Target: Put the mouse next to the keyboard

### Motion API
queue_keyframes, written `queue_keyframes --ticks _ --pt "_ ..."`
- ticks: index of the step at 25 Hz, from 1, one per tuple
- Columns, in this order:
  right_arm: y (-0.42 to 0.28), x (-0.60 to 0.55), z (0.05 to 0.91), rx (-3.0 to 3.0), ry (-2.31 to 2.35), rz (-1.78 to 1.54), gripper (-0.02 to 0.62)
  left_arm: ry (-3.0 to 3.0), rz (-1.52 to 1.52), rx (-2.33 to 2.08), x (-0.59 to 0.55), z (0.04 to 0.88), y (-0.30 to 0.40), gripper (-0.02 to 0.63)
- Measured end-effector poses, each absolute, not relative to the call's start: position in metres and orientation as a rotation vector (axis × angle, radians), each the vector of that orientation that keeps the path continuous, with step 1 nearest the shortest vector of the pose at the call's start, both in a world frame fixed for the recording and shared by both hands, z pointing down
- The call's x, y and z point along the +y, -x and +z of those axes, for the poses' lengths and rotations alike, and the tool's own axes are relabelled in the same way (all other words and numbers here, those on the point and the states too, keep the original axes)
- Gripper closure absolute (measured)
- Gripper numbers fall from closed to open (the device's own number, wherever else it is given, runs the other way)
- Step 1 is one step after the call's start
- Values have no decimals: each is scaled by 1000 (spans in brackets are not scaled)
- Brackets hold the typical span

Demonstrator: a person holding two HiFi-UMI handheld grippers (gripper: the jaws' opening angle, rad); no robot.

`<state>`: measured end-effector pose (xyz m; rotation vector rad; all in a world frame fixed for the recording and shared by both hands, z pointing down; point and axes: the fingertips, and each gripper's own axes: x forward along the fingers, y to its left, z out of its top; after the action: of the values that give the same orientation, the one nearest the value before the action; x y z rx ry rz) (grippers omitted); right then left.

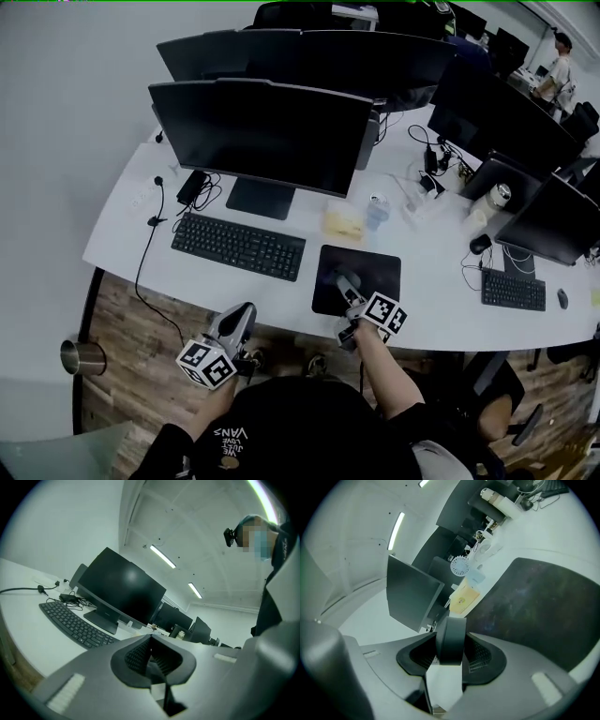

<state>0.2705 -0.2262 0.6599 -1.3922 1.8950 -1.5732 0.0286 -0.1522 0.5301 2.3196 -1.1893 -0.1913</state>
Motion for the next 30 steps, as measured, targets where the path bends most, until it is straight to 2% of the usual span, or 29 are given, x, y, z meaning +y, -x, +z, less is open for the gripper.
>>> queue_keyframes --ticks 11,22,30 --pt "-267 -281 688 1765 1463 -1612 413 -2205 -194 -1368 -129 540 13 604" --pt "-253 -285 703 1607 1492 -1691 413 -2234 -183 -1299 -143 542 14 604" --pt "-250 -280 703 1561 1509 -1727 322 -2251 -155 -1234 -156 540 19 604"
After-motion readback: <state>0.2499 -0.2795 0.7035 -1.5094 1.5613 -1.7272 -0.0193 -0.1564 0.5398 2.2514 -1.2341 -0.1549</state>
